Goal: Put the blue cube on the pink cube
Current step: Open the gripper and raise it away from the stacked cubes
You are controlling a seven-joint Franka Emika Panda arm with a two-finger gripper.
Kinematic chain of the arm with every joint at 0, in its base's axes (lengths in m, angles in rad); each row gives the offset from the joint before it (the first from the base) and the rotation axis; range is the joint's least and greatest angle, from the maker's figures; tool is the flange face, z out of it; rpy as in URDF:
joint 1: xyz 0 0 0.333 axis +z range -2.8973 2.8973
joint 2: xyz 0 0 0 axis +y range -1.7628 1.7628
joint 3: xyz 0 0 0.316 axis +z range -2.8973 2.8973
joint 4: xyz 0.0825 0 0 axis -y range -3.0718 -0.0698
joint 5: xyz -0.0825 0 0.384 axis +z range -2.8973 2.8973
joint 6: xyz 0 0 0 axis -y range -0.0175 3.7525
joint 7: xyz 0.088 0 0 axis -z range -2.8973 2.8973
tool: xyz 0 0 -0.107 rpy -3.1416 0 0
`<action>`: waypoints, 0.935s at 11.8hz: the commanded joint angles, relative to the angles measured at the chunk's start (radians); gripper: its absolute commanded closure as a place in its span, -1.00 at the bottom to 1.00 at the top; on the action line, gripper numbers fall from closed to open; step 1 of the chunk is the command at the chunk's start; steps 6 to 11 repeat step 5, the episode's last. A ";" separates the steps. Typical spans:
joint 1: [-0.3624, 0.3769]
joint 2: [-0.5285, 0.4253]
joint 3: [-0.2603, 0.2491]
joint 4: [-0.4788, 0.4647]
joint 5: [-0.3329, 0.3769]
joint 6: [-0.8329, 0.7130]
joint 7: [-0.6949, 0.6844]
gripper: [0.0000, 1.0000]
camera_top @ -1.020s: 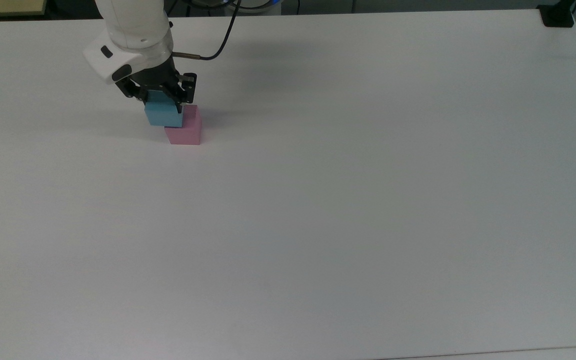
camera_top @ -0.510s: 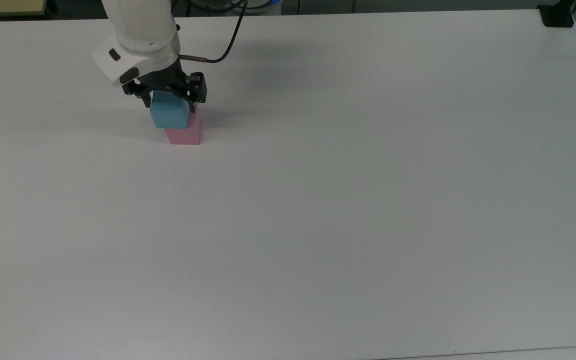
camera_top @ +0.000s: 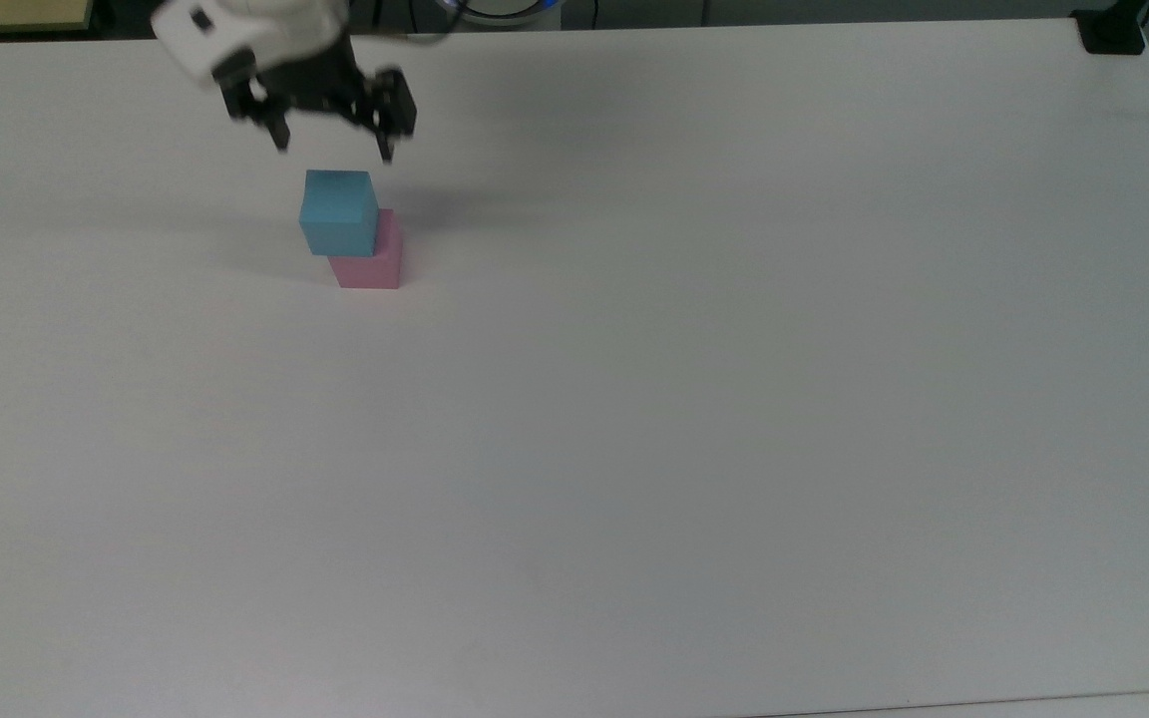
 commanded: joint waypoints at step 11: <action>-0.026 -0.038 0.107 0.260 -0.047 -0.303 0.054 -1.00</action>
